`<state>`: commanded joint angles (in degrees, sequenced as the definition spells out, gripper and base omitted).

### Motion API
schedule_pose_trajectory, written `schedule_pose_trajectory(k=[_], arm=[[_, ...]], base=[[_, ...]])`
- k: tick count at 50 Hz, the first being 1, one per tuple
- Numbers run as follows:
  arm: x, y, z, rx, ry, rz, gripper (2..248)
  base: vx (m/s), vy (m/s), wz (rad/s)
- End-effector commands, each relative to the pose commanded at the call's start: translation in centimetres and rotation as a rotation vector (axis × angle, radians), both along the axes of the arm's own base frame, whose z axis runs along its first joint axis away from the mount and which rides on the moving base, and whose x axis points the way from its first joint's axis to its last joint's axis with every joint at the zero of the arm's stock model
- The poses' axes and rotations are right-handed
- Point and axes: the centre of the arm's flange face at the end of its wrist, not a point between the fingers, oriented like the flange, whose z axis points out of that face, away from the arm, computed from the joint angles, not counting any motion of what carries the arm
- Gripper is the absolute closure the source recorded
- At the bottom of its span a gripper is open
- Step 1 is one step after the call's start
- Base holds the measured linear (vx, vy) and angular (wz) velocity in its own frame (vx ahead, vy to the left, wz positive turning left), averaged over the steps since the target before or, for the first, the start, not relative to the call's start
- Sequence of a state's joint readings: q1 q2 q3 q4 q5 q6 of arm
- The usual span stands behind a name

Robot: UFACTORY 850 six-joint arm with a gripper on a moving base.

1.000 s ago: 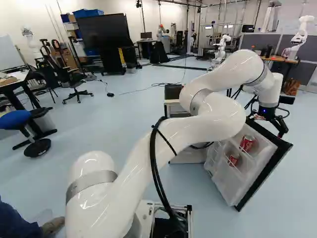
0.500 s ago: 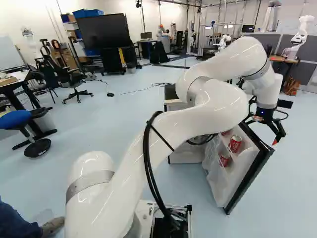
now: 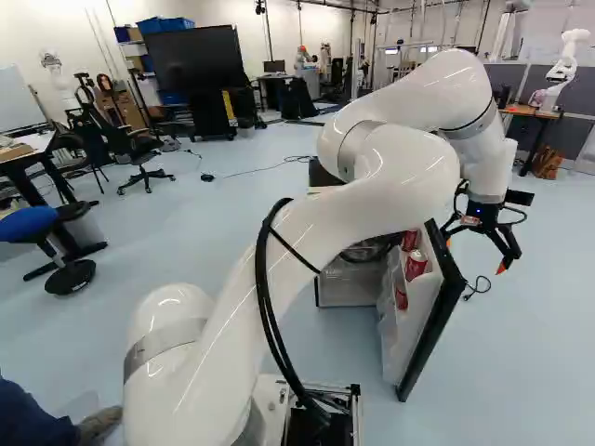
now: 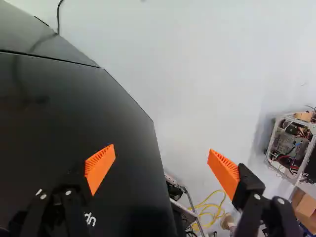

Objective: Grab a drink from the fridge

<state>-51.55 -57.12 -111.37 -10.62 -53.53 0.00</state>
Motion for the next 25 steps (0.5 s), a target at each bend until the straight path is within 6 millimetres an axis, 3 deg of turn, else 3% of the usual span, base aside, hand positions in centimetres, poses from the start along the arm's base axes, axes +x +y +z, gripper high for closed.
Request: schedule_pose_trajectory(k=[25], arm=[[-0.3,4.2,-0.2,0.052,0.043,0.033,3]], base=[[0.000,0.000,0.000]])
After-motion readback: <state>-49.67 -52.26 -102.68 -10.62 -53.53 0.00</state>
